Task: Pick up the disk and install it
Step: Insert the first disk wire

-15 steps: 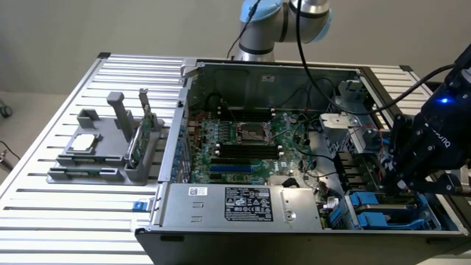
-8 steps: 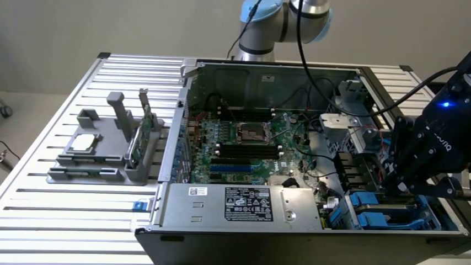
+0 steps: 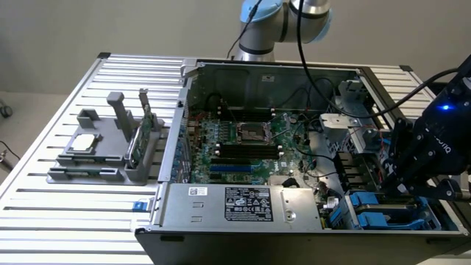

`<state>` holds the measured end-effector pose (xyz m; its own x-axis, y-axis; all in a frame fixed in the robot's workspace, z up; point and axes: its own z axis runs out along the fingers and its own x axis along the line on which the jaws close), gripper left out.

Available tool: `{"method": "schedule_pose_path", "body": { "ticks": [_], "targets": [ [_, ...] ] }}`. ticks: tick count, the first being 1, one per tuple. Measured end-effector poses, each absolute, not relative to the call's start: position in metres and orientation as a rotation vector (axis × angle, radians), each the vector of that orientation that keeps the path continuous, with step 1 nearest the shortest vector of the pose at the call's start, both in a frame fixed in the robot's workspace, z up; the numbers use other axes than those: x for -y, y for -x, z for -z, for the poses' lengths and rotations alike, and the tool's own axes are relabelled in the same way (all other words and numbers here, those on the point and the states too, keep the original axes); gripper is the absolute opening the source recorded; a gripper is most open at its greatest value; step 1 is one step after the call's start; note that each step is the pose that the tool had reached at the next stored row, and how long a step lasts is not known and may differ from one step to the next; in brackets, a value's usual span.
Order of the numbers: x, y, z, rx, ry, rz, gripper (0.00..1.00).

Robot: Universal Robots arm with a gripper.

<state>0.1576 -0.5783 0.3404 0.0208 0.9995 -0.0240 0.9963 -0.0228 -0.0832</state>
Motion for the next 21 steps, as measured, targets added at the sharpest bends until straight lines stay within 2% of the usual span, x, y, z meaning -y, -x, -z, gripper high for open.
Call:
{"method": "schedule_pose_path", "body": {
  "ticks": [21],
  "targets": [
    [0.5835, -0.1589, -0.3352, 2.176, 2.187, -0.099, 0.16]
  ]
}}
